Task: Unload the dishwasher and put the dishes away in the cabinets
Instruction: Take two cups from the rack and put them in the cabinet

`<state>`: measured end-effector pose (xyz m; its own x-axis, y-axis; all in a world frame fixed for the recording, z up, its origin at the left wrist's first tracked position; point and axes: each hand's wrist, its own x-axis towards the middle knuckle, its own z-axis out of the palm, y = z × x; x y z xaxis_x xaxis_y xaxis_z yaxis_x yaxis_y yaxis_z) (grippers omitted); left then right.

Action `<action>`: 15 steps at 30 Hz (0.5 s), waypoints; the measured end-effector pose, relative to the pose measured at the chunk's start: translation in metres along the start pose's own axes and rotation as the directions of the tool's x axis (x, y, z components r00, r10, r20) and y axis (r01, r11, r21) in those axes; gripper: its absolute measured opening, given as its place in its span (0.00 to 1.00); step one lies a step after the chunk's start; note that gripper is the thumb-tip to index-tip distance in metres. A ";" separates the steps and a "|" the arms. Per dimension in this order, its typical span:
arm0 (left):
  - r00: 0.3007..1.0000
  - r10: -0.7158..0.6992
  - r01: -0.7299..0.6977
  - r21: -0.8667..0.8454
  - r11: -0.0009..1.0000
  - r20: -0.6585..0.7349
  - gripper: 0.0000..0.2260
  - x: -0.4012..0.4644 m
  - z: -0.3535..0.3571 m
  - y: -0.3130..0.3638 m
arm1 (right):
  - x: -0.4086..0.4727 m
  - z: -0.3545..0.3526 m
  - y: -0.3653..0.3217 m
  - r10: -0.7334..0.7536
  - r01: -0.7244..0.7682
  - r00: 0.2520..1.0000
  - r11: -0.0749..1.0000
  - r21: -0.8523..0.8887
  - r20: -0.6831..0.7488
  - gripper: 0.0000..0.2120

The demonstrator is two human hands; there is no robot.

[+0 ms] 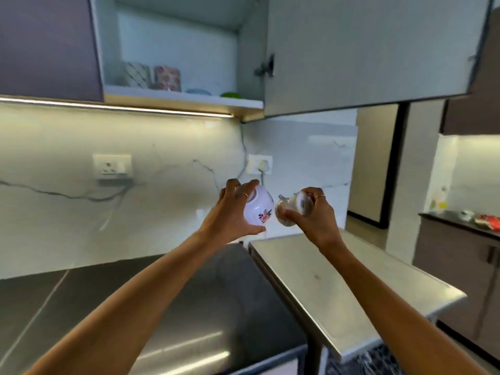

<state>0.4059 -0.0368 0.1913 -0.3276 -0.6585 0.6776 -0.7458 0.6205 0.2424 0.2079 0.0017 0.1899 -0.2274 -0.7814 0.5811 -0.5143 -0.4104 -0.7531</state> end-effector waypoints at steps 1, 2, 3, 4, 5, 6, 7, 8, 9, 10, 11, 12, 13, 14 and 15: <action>1.000 -0.004 0.005 0.015 1.000 -0.031 0.48 0.005 -0.013 -0.006 | 0.009 0.006 -0.010 -0.040 0.040 0.999 0.999 0.003 0.005 0.25; 0.998 -0.005 0.008 0.043 0.999 -0.068 0.48 0.011 -0.027 -0.015 | 0.020 0.015 -0.021 -0.090 0.090 0.996 0.996 0.009 0.014 0.26; 0.995 0.000 0.007 0.073 0.997 -0.098 0.48 0.016 -0.039 -0.022 | 0.029 0.021 -0.032 -0.137 0.137 0.990 0.991 0.007 0.025 0.26; 0.992 0.006 0.007 0.102 0.995 -0.124 0.49 0.021 -0.050 -0.029 | 0.037 0.026 -0.042 -0.183 0.183 0.983 0.983 0.009 0.032 0.27; 0.989 0.012 0.007 0.126 0.992 -0.151 0.49 0.027 -0.062 -0.036 | 0.046 0.031 -0.052 -0.228 0.228 0.973 0.974 0.011 0.035 0.27; 0.984 0.010 0.016 0.141 0.990 -0.177 0.49 0.033 -0.072 -0.042 | 0.055 0.035 -0.062 -0.268 0.267 0.963 0.963 0.016 0.034 0.27; 0.978 0.004 0.029 0.156 0.987 -0.208 0.49 0.040 -0.082 -0.049 | 0.065 0.039 -0.072 -0.300 0.299 0.954 0.954 0.026 0.029 0.27; 0.972 -0.004 0.044 0.166 0.985 -0.234 0.49 0.047 -0.092 -0.055 | 0.074 0.041 -0.080 -0.326 0.325 0.945 0.945 0.040 0.019 0.27; 0.967 -0.012 0.059 0.178 0.982 -0.255 0.50 0.053 -0.101 -0.059 | 0.084 0.043 -0.087 -0.346 0.345 0.938 0.937 0.054 0.008 0.27; 0.961 -0.026 0.080 0.188 0.979 -0.274 0.50 0.062 -0.110 -0.064 | 0.096 0.047 -0.095 -0.362 0.361 0.932 0.929 0.080 -0.003 0.28; 0.956 -0.039 0.097 0.187 0.978 -0.292 0.50 0.069 -0.118 -0.067 | 0.107 0.048 -0.101 -0.373 0.373 0.928 0.922 0.106 -0.017 0.28; 0.949 -0.048 0.108 0.179 0.978 -0.312 0.51 0.078 -0.126 -0.071 | 0.120 0.051 -0.107 -0.389 0.390 0.921 0.912 0.131 -0.030 0.28; 0.943 -0.053 0.113 0.166 0.980 -0.329 0.52 0.087 -0.135 -0.074 | 0.133 0.054 -0.112 -0.400 0.402 0.915 0.904 0.147 -0.041 0.28; 0.937 -0.059 0.119 0.157 0.980 -0.344 0.52 0.095 -0.143 -0.077 | 0.145 0.056 -0.115 -0.410 0.412 0.911 0.898 0.156 -0.050 0.28; 0.932 -0.060 0.126 0.163 0.979 -0.358 0.52 0.105 -0.151 -0.081 | 0.159 0.060 -0.120 -0.425 0.430 0.903 0.888 0.161 -0.064 0.29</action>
<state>0.5195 -0.0923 0.3476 -0.0529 -0.4981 0.8655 -0.8656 0.4551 0.2090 0.2830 -0.1016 0.3544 -0.0390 -0.5009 0.8646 -0.4217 -0.7762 -0.4687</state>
